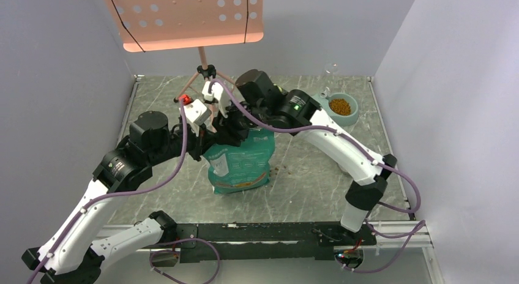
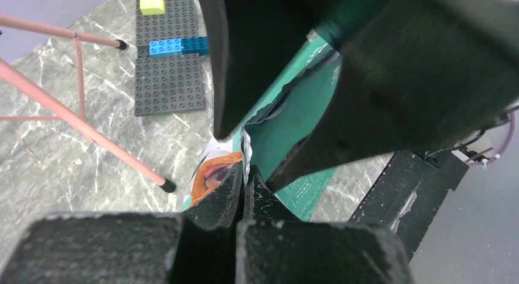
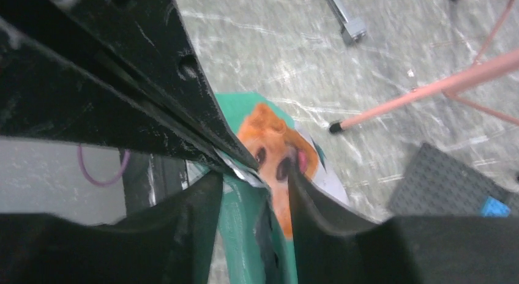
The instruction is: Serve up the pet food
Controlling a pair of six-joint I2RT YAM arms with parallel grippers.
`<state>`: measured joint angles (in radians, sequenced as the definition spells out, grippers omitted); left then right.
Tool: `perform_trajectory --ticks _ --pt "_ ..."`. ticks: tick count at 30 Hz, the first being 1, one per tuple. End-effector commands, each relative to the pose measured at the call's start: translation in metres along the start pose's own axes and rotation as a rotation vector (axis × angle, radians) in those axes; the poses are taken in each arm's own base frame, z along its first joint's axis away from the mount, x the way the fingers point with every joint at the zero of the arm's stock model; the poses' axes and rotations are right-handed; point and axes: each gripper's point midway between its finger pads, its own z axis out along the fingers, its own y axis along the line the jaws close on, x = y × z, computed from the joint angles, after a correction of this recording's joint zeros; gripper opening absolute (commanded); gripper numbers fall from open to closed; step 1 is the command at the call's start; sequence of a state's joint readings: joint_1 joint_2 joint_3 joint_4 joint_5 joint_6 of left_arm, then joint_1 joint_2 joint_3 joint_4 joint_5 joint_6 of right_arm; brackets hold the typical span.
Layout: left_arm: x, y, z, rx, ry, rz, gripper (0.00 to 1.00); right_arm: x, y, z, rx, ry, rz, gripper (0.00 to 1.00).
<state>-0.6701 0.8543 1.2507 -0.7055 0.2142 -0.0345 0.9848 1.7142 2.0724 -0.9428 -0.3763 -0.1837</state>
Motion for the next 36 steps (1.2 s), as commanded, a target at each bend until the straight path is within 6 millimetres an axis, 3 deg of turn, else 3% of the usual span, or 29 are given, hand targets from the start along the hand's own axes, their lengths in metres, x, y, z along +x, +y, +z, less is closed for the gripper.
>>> perform_trajectory --ticks 1,3,10,12,18,19,20,26,29,31,33,36 --pt "-0.016 0.001 -0.008 -0.011 -0.066 0.025 0.0 0.01 -0.02 0.0 0.124 0.09 -0.025 0.37" --pt "-0.017 0.003 -0.008 -0.021 -0.071 0.027 0.0 0.015 -0.027 -0.001 0.171 0.107 -0.025 0.01" --pt "-0.016 0.011 -0.008 -0.063 -0.081 0.032 0.0 0.032 -0.045 -0.024 0.282 0.122 0.011 0.0" --pt "-0.016 0.011 -0.008 -0.065 -0.079 0.035 0.0 0.04 -0.049 -0.03 0.311 0.136 0.022 0.09" --pt "-0.016 0.014 -0.012 -0.079 -0.077 0.07 0.0 0.052 -0.06 -0.054 0.376 0.119 0.051 0.13" --pt "-0.016 0.014 -0.012 -0.08 -0.074 0.073 0.0 0.054 -0.062 -0.057 0.379 0.126 0.054 0.12" --pt "-0.015 0.014 -0.013 -0.081 -0.075 0.074 0.0 0.055 -0.064 -0.06 0.386 0.126 0.053 0.01" --pt "-0.013 0.016 -0.013 -0.089 -0.071 0.07 0.0 0.048 -0.079 -0.091 0.443 0.032 0.117 0.0" --pt "-0.01 0.016 -0.015 -0.093 -0.069 0.069 0.0 0.056 -0.086 -0.102 0.474 0.045 0.138 0.14" --pt "-0.009 0.016 -0.017 -0.098 -0.068 0.07 0.0 0.065 -0.089 -0.107 0.493 0.066 0.138 0.1" --pt "-0.008 0.018 -0.019 -0.106 -0.067 0.073 0.0 0.071 -0.089 -0.109 0.501 0.083 0.141 0.0" --pt "-0.008 0.02 -0.023 -0.125 -0.071 0.075 0.0 0.078 -0.086 -0.113 0.507 0.085 0.137 0.0"
